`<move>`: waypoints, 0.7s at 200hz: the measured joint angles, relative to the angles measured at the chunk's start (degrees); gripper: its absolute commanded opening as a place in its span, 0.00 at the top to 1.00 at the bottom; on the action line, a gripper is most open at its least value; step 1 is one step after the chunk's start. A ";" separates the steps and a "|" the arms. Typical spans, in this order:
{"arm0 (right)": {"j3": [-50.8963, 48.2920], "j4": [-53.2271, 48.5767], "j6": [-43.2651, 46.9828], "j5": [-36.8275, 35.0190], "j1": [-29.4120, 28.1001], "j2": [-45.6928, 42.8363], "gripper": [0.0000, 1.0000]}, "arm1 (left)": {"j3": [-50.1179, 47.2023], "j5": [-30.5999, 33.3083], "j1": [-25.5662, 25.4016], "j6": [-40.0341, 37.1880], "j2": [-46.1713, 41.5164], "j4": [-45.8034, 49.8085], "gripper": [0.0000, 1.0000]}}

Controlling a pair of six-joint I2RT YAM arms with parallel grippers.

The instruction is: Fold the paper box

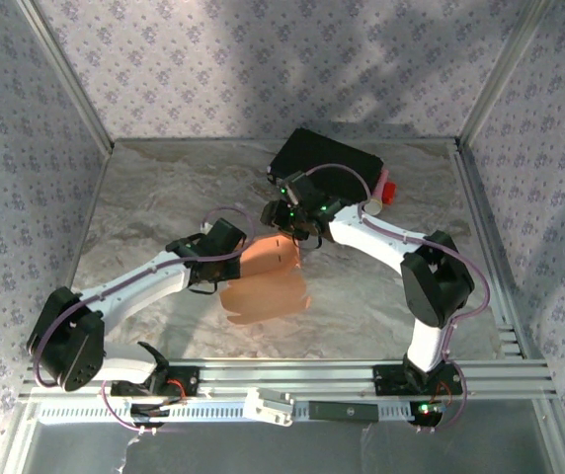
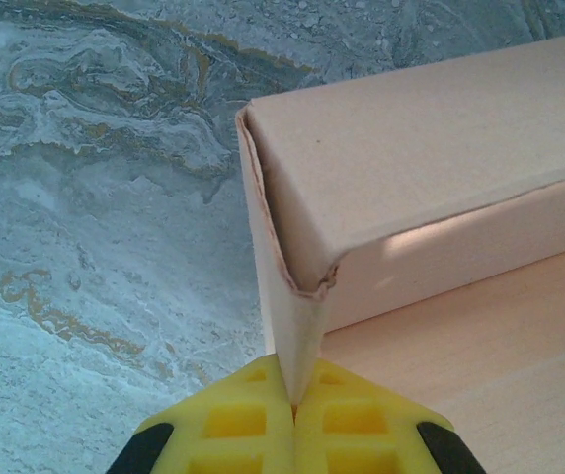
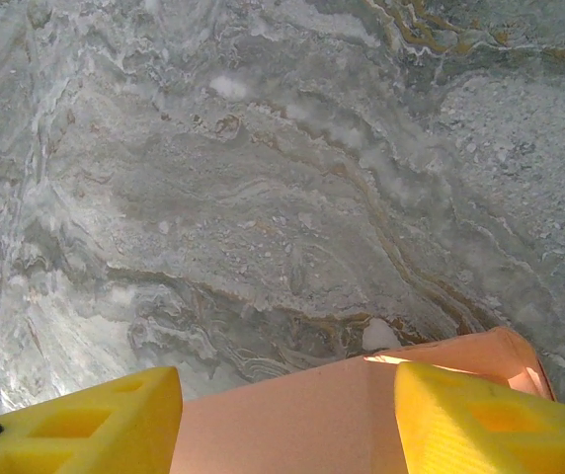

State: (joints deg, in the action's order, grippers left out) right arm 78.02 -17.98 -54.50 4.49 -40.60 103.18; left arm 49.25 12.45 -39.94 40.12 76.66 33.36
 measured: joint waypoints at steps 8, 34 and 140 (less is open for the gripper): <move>-0.42 -0.04 0.00 0.00 -0.04 0.00 0.40 | 0.04 0.20 -0.09 0.00 0.07 -0.02 1.00; -1.77 -0.31 -0.04 0.00 -0.20 0.00 0.40 | 0.48 0.63 -0.37 -0.02 0.07 -0.02 1.00; -6.56 5.09 -6.32 2.45 -0.90 -0.55 0.62 | 1.49 2.34 -1.77 -0.24 0.46 0.11 1.00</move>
State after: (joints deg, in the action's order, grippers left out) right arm 71.46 -12.88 -60.82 6.94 -41.50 102.63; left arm 50.74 14.79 -41.71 39.88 77.12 33.47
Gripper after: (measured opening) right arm 0.422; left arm 0.046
